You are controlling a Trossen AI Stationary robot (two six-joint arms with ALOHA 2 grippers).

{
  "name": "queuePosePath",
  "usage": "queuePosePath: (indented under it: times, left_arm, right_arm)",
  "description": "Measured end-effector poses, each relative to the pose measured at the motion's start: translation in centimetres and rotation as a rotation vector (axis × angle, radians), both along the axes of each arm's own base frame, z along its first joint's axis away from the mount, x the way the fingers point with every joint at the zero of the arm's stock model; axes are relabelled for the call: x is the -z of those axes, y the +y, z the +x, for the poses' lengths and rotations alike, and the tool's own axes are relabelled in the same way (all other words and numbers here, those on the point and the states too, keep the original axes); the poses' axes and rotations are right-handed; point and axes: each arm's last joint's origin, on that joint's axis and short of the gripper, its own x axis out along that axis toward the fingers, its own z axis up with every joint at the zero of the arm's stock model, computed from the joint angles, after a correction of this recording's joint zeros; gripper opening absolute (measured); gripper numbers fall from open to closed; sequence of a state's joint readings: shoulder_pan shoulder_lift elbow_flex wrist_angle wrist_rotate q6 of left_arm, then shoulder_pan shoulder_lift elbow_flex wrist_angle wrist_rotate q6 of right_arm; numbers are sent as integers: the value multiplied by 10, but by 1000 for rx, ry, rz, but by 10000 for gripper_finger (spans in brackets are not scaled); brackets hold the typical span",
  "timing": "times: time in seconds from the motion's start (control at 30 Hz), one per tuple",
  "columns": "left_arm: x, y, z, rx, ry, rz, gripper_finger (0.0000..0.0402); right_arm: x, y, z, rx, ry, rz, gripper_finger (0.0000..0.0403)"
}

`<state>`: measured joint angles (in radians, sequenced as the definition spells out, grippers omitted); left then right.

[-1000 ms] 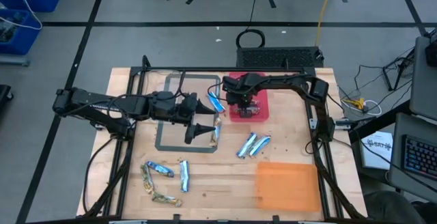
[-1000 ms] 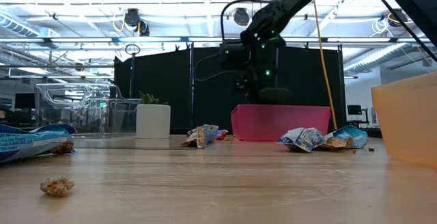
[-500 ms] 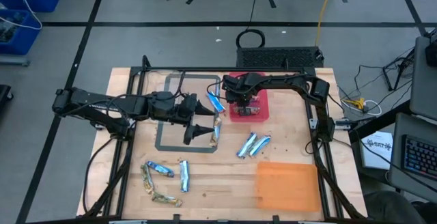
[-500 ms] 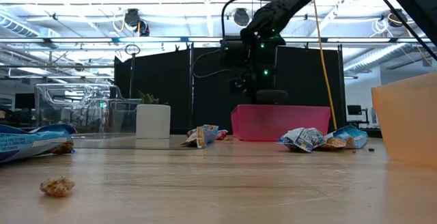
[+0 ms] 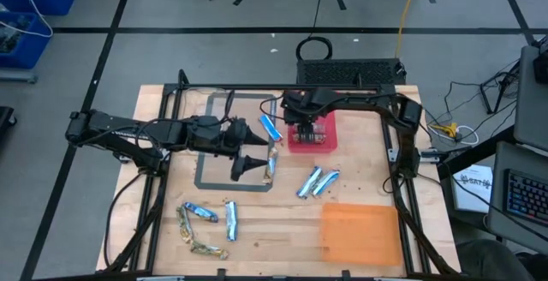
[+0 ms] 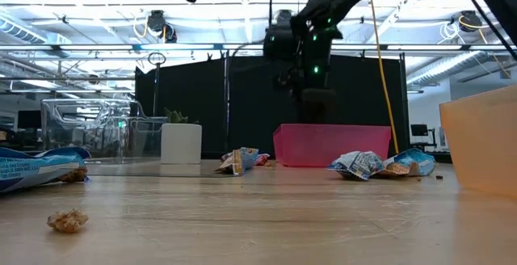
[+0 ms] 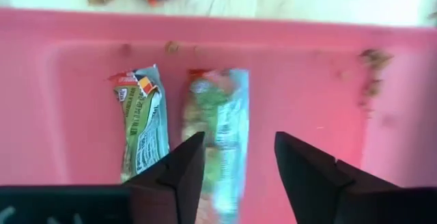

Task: Pick and place Granola Bars by type
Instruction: Put the red granola bar into the red bin

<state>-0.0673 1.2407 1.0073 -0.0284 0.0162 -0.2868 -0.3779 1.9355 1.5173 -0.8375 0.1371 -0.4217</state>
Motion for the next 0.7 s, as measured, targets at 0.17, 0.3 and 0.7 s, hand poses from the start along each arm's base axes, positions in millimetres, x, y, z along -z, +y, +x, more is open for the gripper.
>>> queuePosePath:
  times: [0.17, 0.3, 0.7]
  left_arm:
    - [0, 1, 0, -58, 2, -47, 324]
    - [0, 2, 0, -78, 0, -36, 324]
    - [4, 10, -1, -109, 50, 392, 324]
  right_arm:
    - [-29, 3, -7, -2, -76, -46, 180]
    - [-50, 4, -14, 13, -125, -99, 179]
    - [-119, 28, -46, 108, -350, -148, 182]
